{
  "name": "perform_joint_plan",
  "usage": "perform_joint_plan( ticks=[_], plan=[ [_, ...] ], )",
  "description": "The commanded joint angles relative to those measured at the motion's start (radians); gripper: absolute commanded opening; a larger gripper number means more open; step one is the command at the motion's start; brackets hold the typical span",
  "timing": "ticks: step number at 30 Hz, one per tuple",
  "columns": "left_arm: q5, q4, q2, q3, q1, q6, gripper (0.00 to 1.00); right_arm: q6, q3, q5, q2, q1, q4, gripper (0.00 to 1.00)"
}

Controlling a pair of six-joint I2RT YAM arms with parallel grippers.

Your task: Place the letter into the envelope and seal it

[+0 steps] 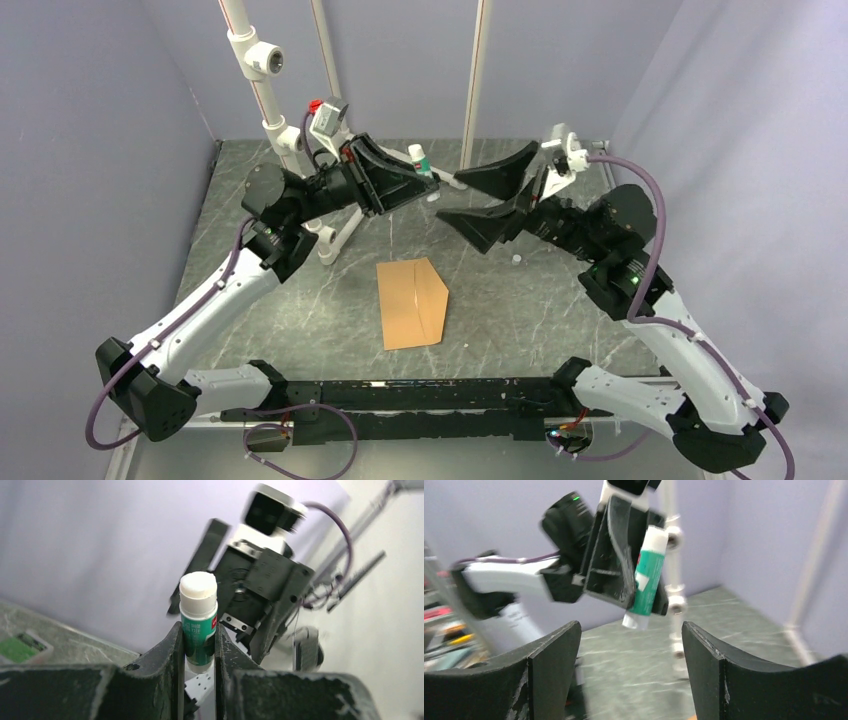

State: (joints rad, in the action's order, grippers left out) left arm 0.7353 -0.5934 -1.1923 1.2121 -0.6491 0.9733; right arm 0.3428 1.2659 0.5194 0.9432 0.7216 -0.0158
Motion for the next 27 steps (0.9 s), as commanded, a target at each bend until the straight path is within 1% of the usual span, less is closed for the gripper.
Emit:
perform_joint_plan(
  ticks=[1, 4, 5, 8, 11, 12, 15, 17, 20, 23, 27],
  plan=[
    [-0.217, 0.213, 0.009, 0.069, 0.003, 0.119, 0.02, -0.367, 0.038, -0.285, -0.016, -0.001, -0.038, 0.78],
    [-0.257, 0.319, -0.005, 0.119, 0.003, 0.125, 0.02, -0.458, -0.027, -0.252, -0.024, 0.001, 0.109, 0.78],
    [-0.276, 0.322, -0.005, 0.117, 0.003, 0.142, 0.03, -0.479, -0.042, -0.237, -0.021, 0.001, 0.151, 0.78],
    [-0.316, 0.298, 0.000, 0.100, 0.003, 0.194, 0.02, -0.524, -0.058, -0.239, -0.006, 0.007, 0.197, 0.78],
    [-0.321, 0.341, -0.012, 0.121, 0.004, 0.225, 0.02, -0.559, -0.085, -0.250, 0.004, 0.027, 0.265, 0.76],
    [-0.321, 0.365, -0.016, 0.129, 0.003, 0.231, 0.03, -0.564, -0.101, -0.272, 0.007, 0.037, 0.298, 0.75],
    [-0.322, 0.405, -0.028, 0.144, 0.003, 0.249, 0.03, -0.589, -0.125, -0.340, 0.017, 0.078, 0.388, 0.64],
    [-0.325, 0.403, -0.032, 0.145, 0.003, 0.258, 0.03, -0.636, -0.124, -0.365, 0.035, 0.114, 0.390, 0.62],
    [-0.326, 0.411, -0.040, 0.149, 0.004, 0.271, 0.02, -0.696, -0.121, -0.393, 0.055, 0.162, 0.373, 0.64],
    [-0.317, 0.401, -0.045, 0.143, 0.003, 0.299, 0.02, -0.708, -0.125, -0.419, 0.067, 0.191, 0.377, 0.64],
    [-0.313, 0.373, -0.042, 0.128, 0.004, 0.324, 0.02, -0.715, -0.133, -0.511, 0.078, 0.213, 0.396, 0.62]
  ],
)
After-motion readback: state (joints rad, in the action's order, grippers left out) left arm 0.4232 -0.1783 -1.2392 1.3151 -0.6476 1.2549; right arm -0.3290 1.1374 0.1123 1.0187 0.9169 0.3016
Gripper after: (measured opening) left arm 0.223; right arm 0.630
